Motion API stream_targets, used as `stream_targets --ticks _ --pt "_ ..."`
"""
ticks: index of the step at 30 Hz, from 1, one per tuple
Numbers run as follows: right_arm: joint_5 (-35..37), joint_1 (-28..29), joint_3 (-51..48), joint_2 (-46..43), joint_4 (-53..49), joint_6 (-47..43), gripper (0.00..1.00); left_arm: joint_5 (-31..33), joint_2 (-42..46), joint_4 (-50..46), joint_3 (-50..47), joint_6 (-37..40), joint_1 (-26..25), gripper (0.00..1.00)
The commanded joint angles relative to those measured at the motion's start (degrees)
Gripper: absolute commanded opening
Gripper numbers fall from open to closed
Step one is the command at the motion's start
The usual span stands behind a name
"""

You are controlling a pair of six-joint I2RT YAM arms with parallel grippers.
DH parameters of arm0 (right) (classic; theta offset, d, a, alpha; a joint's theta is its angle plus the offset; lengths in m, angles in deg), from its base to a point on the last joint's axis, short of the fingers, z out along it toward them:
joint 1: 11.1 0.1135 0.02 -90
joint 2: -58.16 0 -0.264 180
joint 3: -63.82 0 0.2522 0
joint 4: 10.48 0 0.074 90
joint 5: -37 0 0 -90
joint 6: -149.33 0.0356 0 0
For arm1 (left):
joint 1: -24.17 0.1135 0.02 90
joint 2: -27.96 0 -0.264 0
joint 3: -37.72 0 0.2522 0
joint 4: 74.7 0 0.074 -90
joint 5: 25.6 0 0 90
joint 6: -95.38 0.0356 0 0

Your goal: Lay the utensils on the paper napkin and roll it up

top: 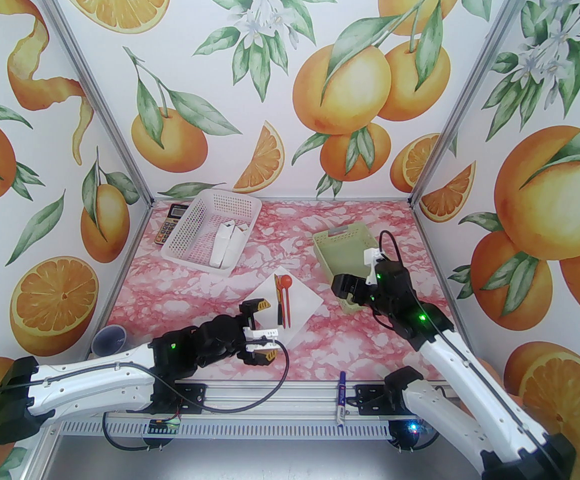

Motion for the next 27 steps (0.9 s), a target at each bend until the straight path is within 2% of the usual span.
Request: stream_targets --ticks 1,11,27 --pt "0.8 -0.7 -1.7 -2.8 0.8 0.7 0.99 2.8 -1.1 -1.7 0.7 -0.4 -1.4 1.00" --pt "1.8 -0.7 -2.9 -6.9 -2.4 1.0 1.00 6.7 -9.8 -6.7 4.3 7.6 -5.4 1.00" --pt "3.4 -0.7 -5.5 -11.9 -5.6 2.3 1.00 8.3 -19.3 -5.2 6.9 14.4 -6.0 1.00"
